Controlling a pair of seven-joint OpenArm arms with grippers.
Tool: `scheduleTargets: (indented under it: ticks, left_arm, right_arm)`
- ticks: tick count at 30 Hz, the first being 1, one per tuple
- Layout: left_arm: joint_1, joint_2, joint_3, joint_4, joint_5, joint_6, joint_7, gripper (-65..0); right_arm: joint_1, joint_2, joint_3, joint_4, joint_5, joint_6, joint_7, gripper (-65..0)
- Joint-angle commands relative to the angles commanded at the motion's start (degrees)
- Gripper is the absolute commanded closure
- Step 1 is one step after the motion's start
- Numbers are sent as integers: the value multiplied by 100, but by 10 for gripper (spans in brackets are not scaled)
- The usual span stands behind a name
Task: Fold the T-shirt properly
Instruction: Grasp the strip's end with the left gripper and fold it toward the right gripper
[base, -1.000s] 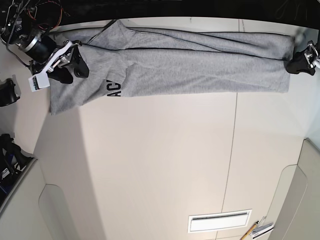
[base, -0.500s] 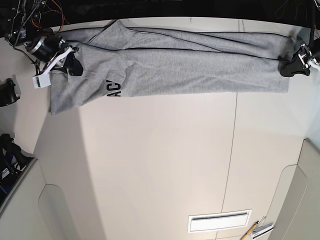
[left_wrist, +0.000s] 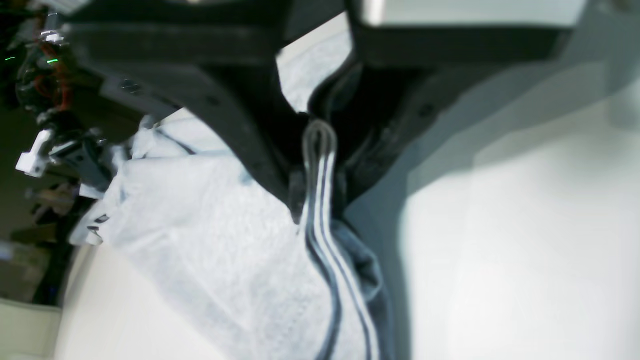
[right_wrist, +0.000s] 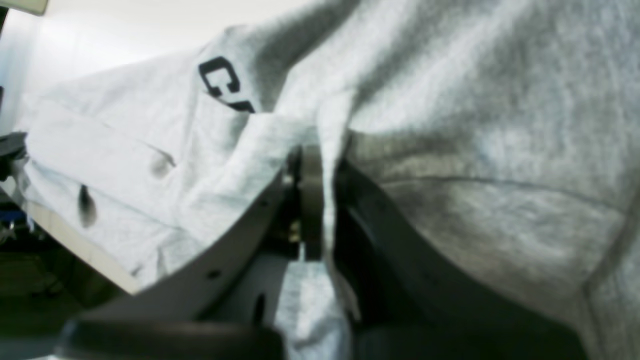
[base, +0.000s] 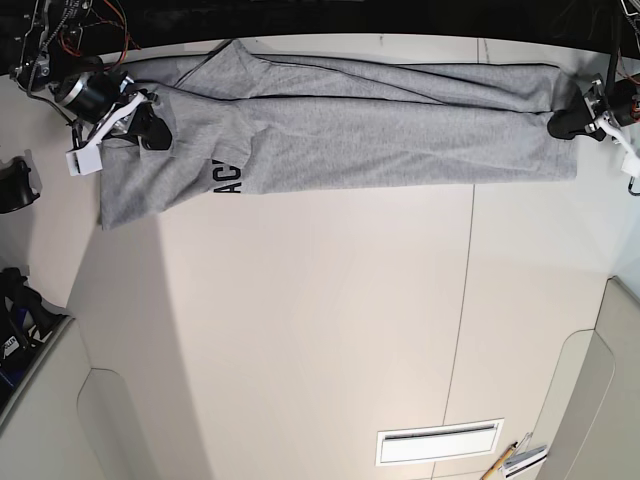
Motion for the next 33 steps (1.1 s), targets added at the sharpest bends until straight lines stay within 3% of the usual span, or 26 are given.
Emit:
scheduleTargets:
  ticks: [6, 13, 18, 25, 33]
  left_arm:
    - [2, -70, -691, 1102, 752, 0, -188, 0]
    - [4, -170, -693, 2400, 822, 0, -232, 0]
    - [258, 85, -616, 3530, 822, 0, -232, 0]
    - [446, 710, 380, 4671, 957, 0, -262, 0]
    - [348, 1412, 1888, 5112, 1864, 0, -741, 0]
  right_arm:
    - [0, -2, 2, 299, 203, 81, 0, 0]
    - [0, 0, 2, 660, 90, 81, -4, 0]
    - [0, 0, 2, 660, 92, 81, -151, 0]
    - [-2, 0, 0, 660, 2, 81, -151, 0]
    - [0, 0, 0, 660, -59, 81, -153, 0]
